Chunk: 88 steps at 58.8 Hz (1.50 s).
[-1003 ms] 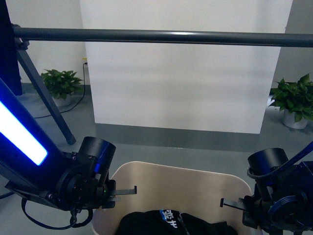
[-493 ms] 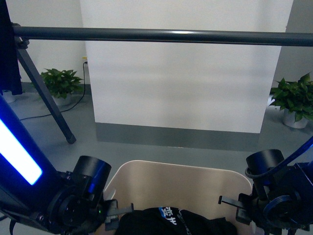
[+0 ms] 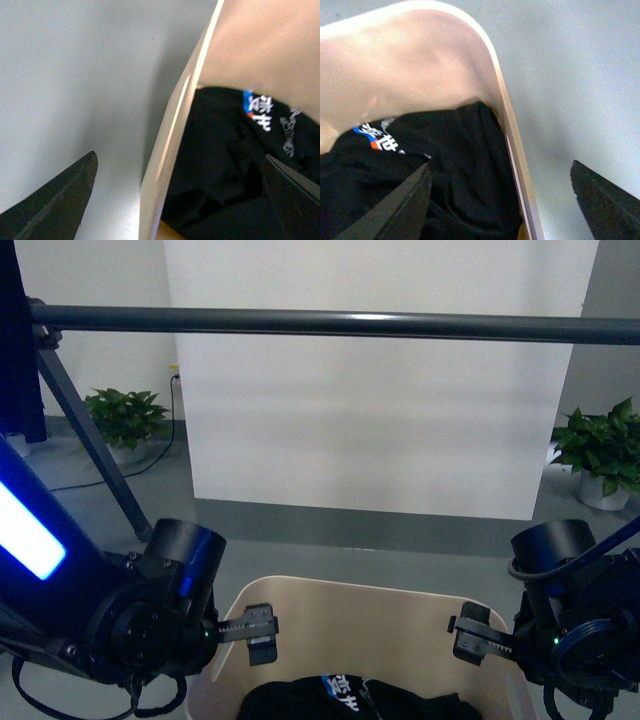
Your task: Move hamper under clothes hanger
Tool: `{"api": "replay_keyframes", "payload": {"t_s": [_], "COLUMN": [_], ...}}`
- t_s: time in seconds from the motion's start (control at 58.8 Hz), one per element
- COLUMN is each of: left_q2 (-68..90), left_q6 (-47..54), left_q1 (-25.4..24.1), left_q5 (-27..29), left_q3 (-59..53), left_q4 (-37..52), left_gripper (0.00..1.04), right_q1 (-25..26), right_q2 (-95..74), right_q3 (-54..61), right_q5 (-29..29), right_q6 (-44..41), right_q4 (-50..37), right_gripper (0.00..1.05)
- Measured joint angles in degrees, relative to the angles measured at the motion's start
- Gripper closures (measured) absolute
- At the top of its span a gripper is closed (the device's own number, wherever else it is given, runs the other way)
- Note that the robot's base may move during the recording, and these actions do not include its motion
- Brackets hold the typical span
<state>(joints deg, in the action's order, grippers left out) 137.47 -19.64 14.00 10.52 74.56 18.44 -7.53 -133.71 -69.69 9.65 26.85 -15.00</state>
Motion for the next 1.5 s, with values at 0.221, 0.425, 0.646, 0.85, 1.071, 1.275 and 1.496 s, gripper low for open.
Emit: {"api": "replay_keyframes", "payload": {"t_s": [0.221,0.425,0.646,0.85,1.071,1.275,1.496], "left_q2": [-9.9,-19.7,-31.1,-38.3,-50.9,-61.4,-70.3], "left_q6": [3.7,7.6,13.4,17.4,18.7,18.9,18.9], "left_q1": [1.5,2.7,6.6,11.5,5.5,0.4,-4.2], "left_q5": [0.1,3.2,7.5,12.1,8.9,2.7,-1.0], "left_q3": [0.0,-1.6,-4.7,-9.6,-29.9,-46.9,-57.4], "left_q4": [2.0,5.6,12.3,16.8,24.9,29.7,30.8], "left_gripper": [0.07,0.07,0.07,0.18,0.54,0.95,1.01], "right_q1": [-0.2,-1.1,-5.6,-9.6,-5.8,-1.9,1.0], "right_q2": [9.5,18.8,29.5,34.8,45.3,54.8,63.5], "right_q3": [0.5,1.6,2.1,5.0,25.3,41.6,51.9], "right_q5": [1.1,4.1,10.0,10.9,3.3,-0.6,-3.2], "right_q6": [-2.3,-5.4,-12.0,-18.6,-25.6,-26.6,-26.8], "right_q4": [0.6,-0.1,-4.0,-12.1,-30.3,-35.3,-36.7], "right_gripper": [0.08,0.08,0.08,0.13,0.5,0.91,1.03]}}
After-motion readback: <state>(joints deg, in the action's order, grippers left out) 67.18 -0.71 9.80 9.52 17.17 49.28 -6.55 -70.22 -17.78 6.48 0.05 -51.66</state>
